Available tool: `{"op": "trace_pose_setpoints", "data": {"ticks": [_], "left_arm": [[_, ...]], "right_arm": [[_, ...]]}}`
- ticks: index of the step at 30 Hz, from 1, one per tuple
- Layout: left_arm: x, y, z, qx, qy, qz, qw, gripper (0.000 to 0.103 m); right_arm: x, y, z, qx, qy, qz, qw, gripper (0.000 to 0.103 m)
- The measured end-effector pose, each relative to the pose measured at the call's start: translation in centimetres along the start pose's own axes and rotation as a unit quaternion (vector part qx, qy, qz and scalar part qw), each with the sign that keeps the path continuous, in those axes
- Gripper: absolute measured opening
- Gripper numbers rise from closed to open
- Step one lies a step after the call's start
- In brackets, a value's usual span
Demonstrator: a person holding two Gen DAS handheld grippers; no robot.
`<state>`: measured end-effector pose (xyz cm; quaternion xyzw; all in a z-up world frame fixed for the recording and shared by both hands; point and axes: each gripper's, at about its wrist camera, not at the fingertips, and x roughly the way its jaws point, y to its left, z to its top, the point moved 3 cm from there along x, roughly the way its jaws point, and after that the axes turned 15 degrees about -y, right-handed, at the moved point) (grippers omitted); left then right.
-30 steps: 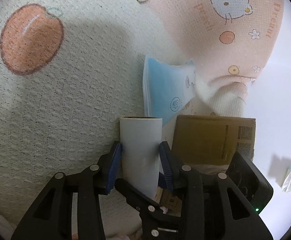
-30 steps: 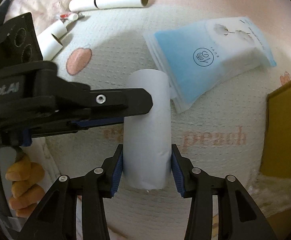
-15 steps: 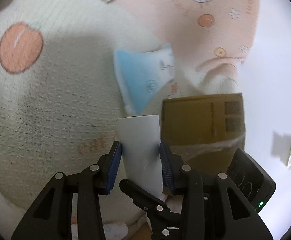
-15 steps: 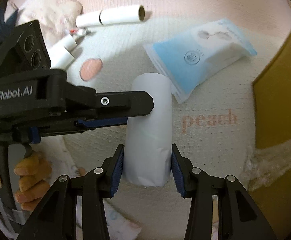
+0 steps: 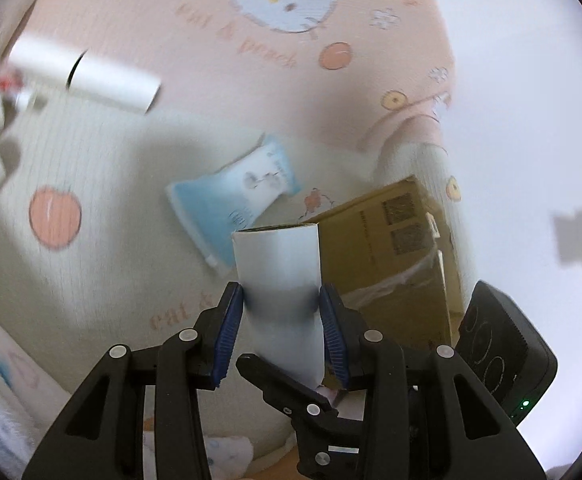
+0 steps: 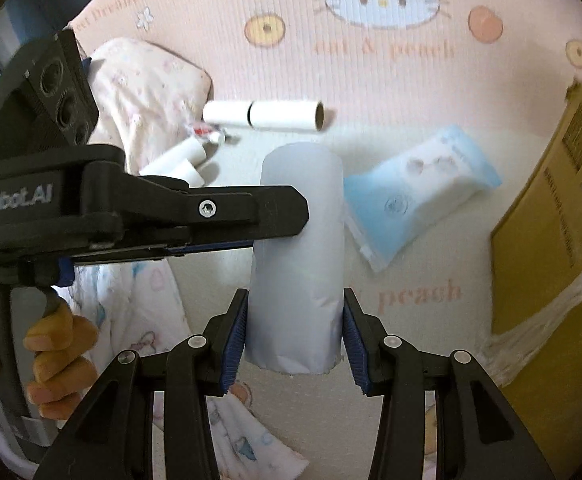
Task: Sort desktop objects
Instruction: 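Close the right tool on the upright tube while the left tool also grips it, then lift the white tube with both tools and carry it over the cardboard box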
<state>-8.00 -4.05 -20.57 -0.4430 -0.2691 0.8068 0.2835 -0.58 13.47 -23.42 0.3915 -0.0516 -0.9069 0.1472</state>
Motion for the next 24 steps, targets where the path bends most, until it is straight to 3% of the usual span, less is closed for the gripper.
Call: {"op": "trace_pose_setpoints", "data": {"ticks": [2, 5, 10, 20, 24], "left_arm": [[-0.2, -1.1, 0.3, 0.001, -0.008, -0.001, 1.0000, 0.042], [-0.2, -2.2, 0.5, -0.003, -0.007, -0.010, 0.9999, 0.042], [-0.2, -4.8, 0.9, 0.006, -0.002, -0.026, 0.9996, 0.042], [-0.9, -13.9, 2.9, 0.111, -0.039, -0.062, 0.9911, 0.042], [0.1, -17.0, 3.3, 0.144, -0.038, -0.067, 0.9866, 0.042]], "right_arm": [[0.6, 1.4, 1.8, -0.002, -0.009, -0.002, 1.000, 0.042], [0.8, 0.3, 3.9, -0.007, -0.027, -0.008, 1.000, 0.042], [-1.7, -0.3, 4.5, -0.041, -0.051, -0.021, 0.998, 0.042], [-8.0, -2.7, 7.8, -0.065, -0.125, -0.058, 0.988, 0.042], [-7.9, -5.3, 9.3, -0.046, -0.142, -0.065, 0.987, 0.042]]}}
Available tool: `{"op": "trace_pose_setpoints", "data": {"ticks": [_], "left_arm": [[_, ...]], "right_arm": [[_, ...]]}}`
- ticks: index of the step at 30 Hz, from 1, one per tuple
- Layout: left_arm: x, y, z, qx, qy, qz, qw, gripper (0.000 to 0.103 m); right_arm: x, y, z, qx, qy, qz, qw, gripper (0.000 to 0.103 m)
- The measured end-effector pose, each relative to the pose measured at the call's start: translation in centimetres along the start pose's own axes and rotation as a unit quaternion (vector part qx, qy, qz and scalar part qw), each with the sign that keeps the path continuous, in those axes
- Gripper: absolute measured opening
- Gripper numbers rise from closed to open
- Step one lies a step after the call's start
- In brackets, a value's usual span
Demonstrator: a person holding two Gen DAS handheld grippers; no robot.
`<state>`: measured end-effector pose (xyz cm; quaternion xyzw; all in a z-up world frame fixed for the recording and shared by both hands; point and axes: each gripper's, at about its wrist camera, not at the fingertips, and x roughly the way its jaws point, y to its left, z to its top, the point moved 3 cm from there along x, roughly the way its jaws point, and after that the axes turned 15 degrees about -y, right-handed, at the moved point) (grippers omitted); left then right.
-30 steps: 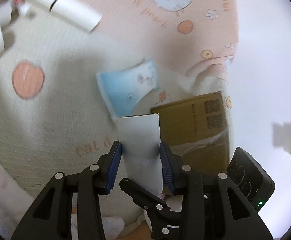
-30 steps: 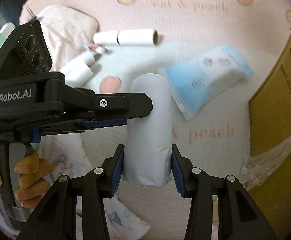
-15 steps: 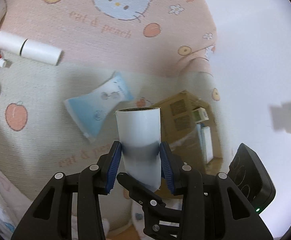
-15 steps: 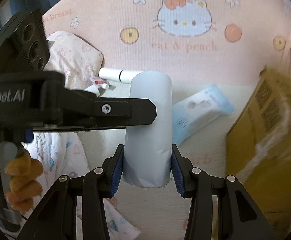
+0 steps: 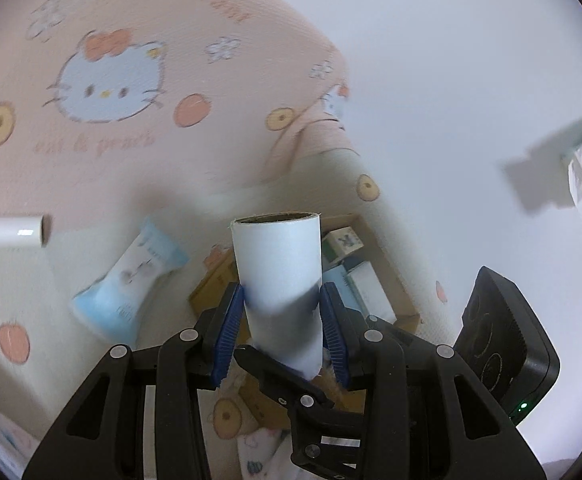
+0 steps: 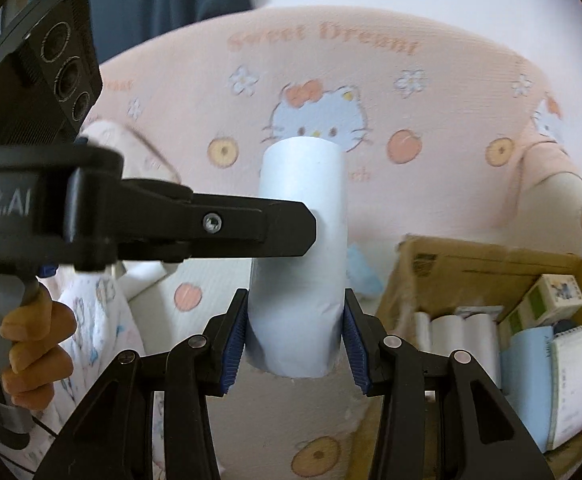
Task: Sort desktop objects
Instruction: 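Lift the white tube with both tools and carry it over the cardboard box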
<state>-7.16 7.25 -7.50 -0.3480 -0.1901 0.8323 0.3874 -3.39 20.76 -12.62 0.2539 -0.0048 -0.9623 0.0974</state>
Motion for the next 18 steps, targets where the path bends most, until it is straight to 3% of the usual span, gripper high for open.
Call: {"op": "trace_pose_setpoints", "data": {"ticks": [6, 18], "left_arm": [[4.1, -3.4, 1.1, 0.020, 0.037, -0.006, 0.9991, 0.042], [13.1, -7.8, 0.8, 0.010, 0.129, -0.011, 0.9915, 0.042]], "right_arm": [[-0.9, -3.6, 0.9, 0.018, -0.002, -0.028, 0.999, 0.042], [-1.4, -12.5, -0.2, 0.067, 0.047, -0.061, 0.995, 0.042]]}}
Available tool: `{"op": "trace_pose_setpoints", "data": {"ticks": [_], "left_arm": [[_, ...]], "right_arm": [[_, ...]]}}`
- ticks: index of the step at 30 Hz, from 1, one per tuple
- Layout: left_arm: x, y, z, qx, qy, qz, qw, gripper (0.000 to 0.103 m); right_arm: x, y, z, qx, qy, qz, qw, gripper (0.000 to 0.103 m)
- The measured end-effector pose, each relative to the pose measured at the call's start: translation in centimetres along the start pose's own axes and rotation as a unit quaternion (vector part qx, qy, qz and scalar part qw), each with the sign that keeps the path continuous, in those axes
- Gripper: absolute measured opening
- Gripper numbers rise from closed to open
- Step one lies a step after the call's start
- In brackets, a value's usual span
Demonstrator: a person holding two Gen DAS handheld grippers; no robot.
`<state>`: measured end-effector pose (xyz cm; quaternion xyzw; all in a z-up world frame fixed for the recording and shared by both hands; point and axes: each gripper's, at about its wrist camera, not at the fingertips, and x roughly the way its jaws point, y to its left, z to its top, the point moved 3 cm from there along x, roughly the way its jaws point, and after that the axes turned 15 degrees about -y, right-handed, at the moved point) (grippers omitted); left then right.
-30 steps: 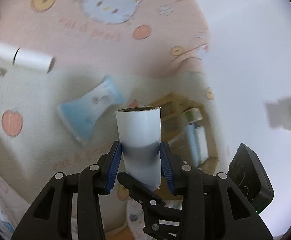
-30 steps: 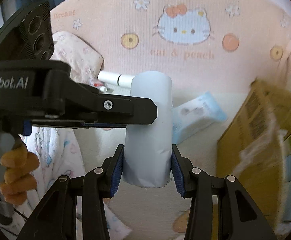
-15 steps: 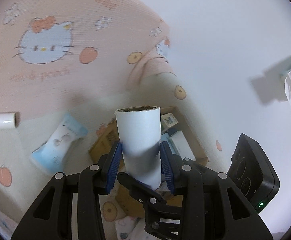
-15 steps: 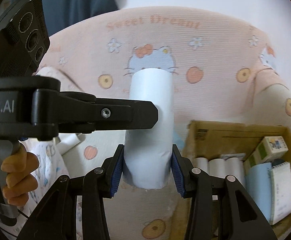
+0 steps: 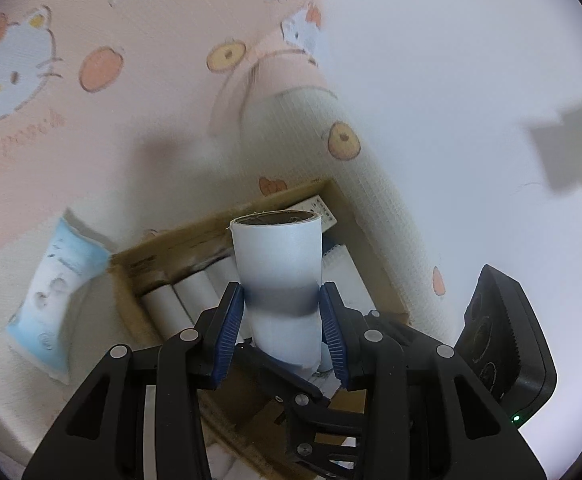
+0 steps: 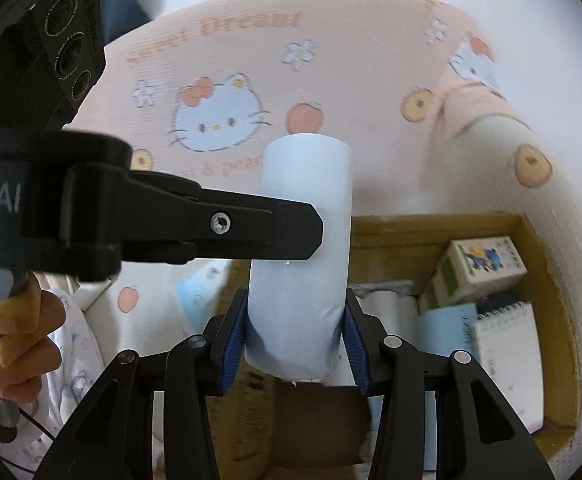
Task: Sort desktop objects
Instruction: 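Lift the white tube with both tools and carry it over the cardboard box, then lower the tube into the box beside the white rolls and open both tools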
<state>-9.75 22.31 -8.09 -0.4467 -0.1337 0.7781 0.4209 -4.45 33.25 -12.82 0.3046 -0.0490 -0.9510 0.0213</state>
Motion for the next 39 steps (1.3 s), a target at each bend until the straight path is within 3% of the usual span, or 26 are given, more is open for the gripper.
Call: {"op": "trace_pose_setpoints", "data": {"ticks": [6, 17, 23, 31, 35, 39], "left_arm": [[3.8, 0.7, 0.4, -0.010, 0.039, 0.011, 0.9991, 0.042], [8.9, 2.2, -1.5, -0.023, 0.129, 0.056, 0.9898, 0.042], [10.1, 3.6, -2.2, -0.075, 0.147, 0.057, 0.9846, 0.041], [11.8, 4.1, -3.5, -0.080, 0.178, 0.070, 0.9782, 0.039], [12.7, 4.8, -4.3, -0.100, 0.198, 0.072, 0.9725, 0.032], [13.1, 4.7, -4.8, -0.075, 0.202, 0.087, 0.9727, 0.028]], "right_arm": [[1.6, -3.5, -0.6, 0.052, 0.032, 0.011, 0.998, 0.042], [5.4, -6.2, -3.2, 0.064, 0.126, 0.034, 0.989, 0.042], [6.2, -7.1, -4.1, 0.073, 0.156, 0.035, 0.984, 0.042], [7.5, -8.2, -5.4, 0.101, 0.195, 0.042, 0.975, 0.042], [8.0, -9.1, -5.8, 0.118, 0.209, 0.040, 0.970, 0.042], [8.1, -10.1, -5.8, 0.143, 0.208, 0.035, 0.967, 0.042]]}}
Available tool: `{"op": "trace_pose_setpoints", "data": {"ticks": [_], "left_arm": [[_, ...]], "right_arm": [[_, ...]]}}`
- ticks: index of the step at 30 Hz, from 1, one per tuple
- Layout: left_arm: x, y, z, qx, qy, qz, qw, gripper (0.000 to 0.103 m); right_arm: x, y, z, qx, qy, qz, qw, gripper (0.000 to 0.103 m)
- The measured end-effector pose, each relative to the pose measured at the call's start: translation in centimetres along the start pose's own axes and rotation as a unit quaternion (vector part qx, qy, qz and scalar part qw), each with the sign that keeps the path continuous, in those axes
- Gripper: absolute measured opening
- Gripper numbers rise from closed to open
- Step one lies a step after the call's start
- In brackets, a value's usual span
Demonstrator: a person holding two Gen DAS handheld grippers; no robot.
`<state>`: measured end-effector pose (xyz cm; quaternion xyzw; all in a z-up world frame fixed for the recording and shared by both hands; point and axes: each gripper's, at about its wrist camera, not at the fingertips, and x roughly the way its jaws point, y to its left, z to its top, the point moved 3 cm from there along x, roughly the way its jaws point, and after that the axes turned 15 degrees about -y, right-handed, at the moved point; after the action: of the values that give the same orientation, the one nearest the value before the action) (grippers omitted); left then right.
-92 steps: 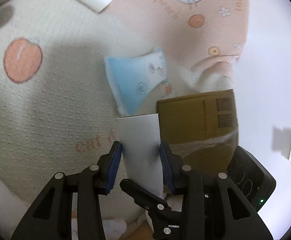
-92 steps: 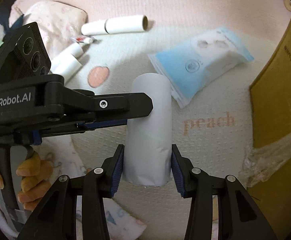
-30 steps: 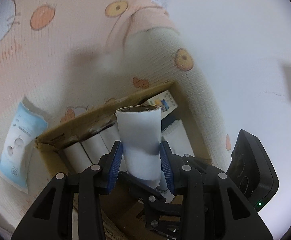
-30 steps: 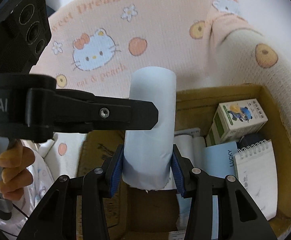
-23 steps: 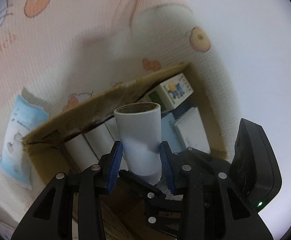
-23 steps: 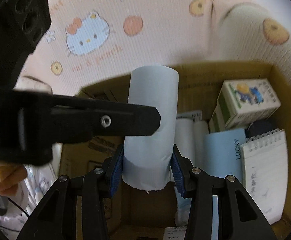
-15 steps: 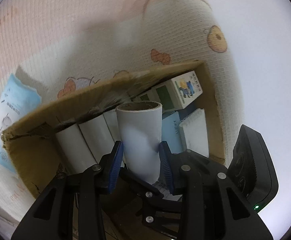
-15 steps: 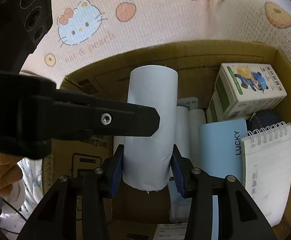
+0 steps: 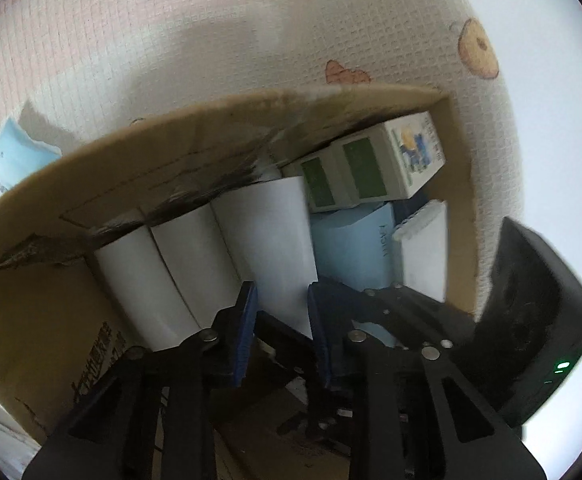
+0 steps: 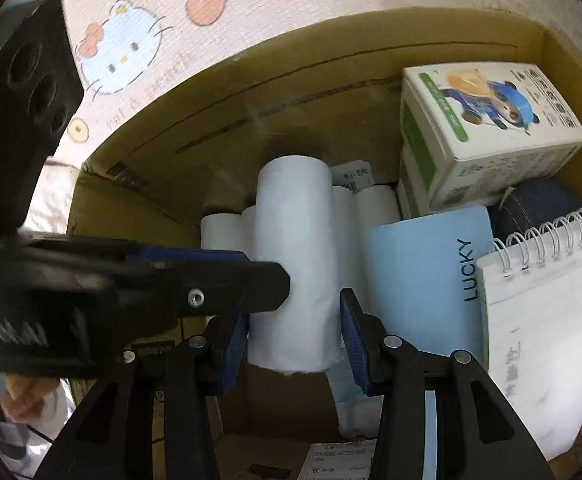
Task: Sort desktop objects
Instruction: 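Lower the tube into the box beside the white rolls and open both tools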
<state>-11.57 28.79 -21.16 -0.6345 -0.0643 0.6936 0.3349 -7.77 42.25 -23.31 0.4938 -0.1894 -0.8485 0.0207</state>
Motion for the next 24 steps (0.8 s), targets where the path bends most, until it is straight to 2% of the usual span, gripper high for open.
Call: {"op": "trace_pose_setpoints", "data": {"ticks": [4, 7, 11, 15, 18, 24], "left_arm": [[0.1, -0.2, -0.4, 0.019, -0.003, 0.011, 0.9997, 0.029], [0.1, 0.0, -0.4, 0.016, -0.002, 0.011, 0.9998, 0.029], [-0.2, 0.5, -0.4, 0.001, -0.005, 0.027, 0.9996, 0.028], [-0.5, 0.7, -0.7, 0.009, -0.006, 0.041, 0.9991, 0.027], [-0.7, 0.9, -1.2, 0.020, -0.006, 0.041, 0.9989, 0.027], [-0.5, 0.7, -1.0, 0.012, -0.006, 0.041, 0.9991, 0.027]], "right_arm": [[-0.2, 0.2, 0.0, -0.008, -0.005, 0.002, 1.000, 0.042], [-0.2, 0.4, -0.1, -0.017, -0.007, -0.001, 1.000, 0.042], [-0.5, 0.8, -0.1, -0.031, -0.015, -0.006, 0.999, 0.042], [-1.3, 2.0, -0.3, -0.079, -0.036, -0.006, 0.996, 0.041], [-1.2, 2.6, -0.4, -0.087, -0.028, -0.001, 0.996, 0.041], [-0.6, 2.6, -0.8, -0.095, -0.010, -0.020, 0.995, 0.041]]}}
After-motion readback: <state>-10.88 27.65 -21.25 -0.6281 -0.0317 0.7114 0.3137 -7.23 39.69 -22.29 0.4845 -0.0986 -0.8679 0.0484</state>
